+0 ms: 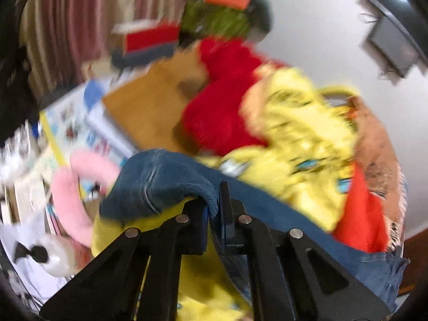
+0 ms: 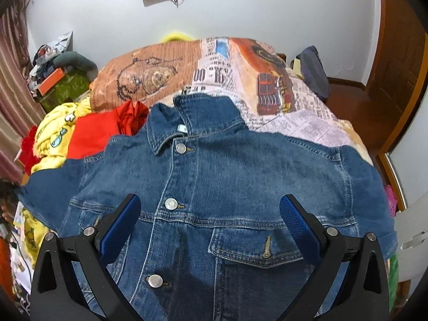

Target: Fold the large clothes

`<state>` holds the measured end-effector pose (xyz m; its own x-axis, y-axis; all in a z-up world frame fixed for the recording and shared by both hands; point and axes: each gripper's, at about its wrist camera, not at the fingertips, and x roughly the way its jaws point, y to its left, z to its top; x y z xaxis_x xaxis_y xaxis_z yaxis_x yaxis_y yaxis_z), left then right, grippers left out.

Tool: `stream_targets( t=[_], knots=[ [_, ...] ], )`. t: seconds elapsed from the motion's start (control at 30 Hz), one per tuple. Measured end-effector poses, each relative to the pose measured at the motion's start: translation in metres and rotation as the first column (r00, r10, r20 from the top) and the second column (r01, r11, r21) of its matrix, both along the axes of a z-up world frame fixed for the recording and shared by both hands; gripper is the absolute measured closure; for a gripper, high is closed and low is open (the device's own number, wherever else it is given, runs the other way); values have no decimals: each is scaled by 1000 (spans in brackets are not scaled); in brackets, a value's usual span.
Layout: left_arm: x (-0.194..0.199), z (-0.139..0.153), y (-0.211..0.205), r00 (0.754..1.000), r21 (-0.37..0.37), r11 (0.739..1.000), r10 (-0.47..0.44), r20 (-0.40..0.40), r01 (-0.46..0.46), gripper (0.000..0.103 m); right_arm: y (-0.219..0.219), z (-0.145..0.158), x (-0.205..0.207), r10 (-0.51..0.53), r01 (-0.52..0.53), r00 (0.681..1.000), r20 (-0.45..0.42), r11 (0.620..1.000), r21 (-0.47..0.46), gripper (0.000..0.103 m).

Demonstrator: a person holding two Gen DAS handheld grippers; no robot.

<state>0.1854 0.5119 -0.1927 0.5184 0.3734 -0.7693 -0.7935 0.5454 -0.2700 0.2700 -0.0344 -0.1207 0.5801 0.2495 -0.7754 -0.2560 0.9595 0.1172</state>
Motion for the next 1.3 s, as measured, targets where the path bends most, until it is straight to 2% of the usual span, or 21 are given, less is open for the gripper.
stream_targets(
  t=[0.1, 0.2, 0.3, 0.37, 0.4, 0.43, 0.57, 0.63, 0.67, 0.77, 0.87, 1.07, 1.13, 1.2, 1.3],
  knots=[
    [8, 58, -33, 992, 96, 992, -95, 84, 87, 98, -4, 8, -3, 1, -1, 1000, 23, 1000, 3, 0],
    [20, 111, -74, 963, 169, 969, -209, 168, 181, 98, -12, 15, -6, 1, -1, 999, 41, 1000, 12, 0],
    [37, 154, -119, 916, 214, 936, -326, 234, 279, 98, -19, 21, -7, -1, 0, 998, 57, 1000, 23, 0],
    [48, 177, -150, 876, 230, 911, -398, 273, 342, 98, -25, 25, -8, -1, -1, 998, 67, 999, 34, 0],
    [54, 185, -161, 859, 231, 901, -424, 288, 367, 98, -28, 27, -9, -1, -2, 998, 70, 999, 40, 0],
    [64, 194, -181, 830, 235, 882, -465, 308, 408, 98, -30, 29, -9, -1, -3, 997, 73, 999, 43, 0],
    [101, 210, -250, 753, 252, 817, -576, 318, 519, 98, -42, 34, -9, -3, -3, 996, 88, 998, 61, 0],
    [115, 208, -281, 723, 245, 785, -619, 305, 569, 98, -50, 34, -8, -7, 1, 996, 88, 998, 68, 0],
    [128, 203, -305, 700, 239, 757, -653, 287, 608, 98, -53, 34, -9, -8, 2, 996, 87, 998, 70, 0],
    [151, 184, -358, 655, 222, 694, -720, 229, 685, 98, -66, 31, -10, -21, 14, 996, 86, 997, 76, 0],
    [172, 153, -412, 604, 171, 621, -784, 143, 765, 98, -80, 27, -12, -38, 32, 996, 78, 997, 75, 0],
    [188, 63, -498, 459, 13, 459, -887, -54, 888, 98, -110, 13, -13, -82, 79, 996, 42, 995, 59, 0],
    [189, 40, -518, 419, -27, 424, -903, -95, 905, 98, -118, 8, -13, -96, 94, 995, 30, 994, 54, 0],
    [186, 16, -539, 365, -73, 375, -922, -129, 924, 98, -126, 1, -13, -110, 109, 994, 13, 993, 41, 0],
    [183, -5, -559, 297, -95, 318, -937, -186, 943, 98, -133, -6, -15, -117, 117, 993, -9, 993, 28, 0]
  ],
)
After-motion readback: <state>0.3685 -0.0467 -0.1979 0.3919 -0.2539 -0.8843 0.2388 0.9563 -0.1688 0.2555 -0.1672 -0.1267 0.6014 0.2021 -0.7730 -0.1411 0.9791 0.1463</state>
